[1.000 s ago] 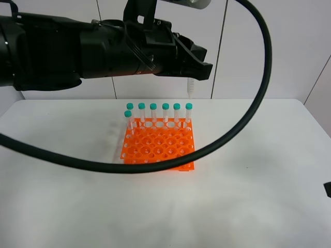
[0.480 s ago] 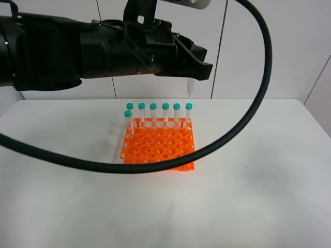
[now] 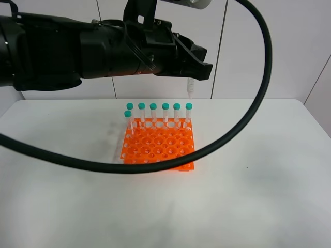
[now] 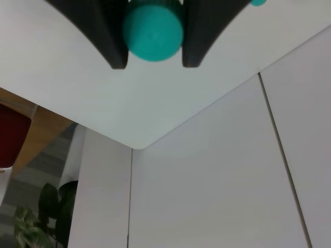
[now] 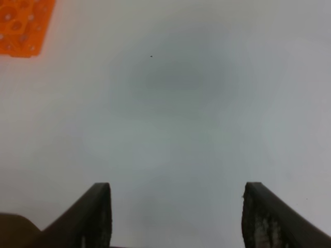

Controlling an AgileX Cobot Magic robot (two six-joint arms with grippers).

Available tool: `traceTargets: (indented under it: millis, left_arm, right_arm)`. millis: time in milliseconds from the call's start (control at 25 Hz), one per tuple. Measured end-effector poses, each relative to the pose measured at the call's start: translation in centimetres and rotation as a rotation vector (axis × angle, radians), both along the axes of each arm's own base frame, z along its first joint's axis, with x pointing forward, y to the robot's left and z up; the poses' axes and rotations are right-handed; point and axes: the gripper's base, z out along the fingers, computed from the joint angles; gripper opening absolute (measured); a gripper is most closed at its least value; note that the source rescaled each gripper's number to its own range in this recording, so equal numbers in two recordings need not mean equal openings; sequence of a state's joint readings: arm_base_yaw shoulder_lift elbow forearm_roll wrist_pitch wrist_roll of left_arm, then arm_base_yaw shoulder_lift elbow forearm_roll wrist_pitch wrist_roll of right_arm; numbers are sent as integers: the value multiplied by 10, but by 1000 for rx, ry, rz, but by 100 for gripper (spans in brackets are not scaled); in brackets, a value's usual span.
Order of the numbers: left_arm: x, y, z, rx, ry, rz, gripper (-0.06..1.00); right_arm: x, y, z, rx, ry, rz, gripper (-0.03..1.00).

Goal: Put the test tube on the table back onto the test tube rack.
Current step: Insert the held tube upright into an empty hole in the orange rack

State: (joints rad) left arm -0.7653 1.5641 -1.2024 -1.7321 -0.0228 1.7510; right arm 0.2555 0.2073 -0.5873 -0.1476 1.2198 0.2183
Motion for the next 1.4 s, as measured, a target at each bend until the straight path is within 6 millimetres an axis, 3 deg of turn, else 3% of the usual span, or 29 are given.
traceTargets:
  millis: [240, 680, 1000, 1400]
  left_arm:
    - [0, 0, 0, 0, 0, 0, 0]
    - [0, 0, 0, 0, 0, 0, 0]
    - [0, 0, 0, 0, 0, 0, 0]
    - [0, 0, 0, 0, 0, 0, 0]
  right_arm:
    - [0, 0, 0, 1, -5, -4, 87]
    - [-2, 0, 0, 30, -5, -159, 87]
    - [-35, -3, -1, 50, -205, -163, 87]
    - [-33, -3, -6, 51, -209, -160, 87]
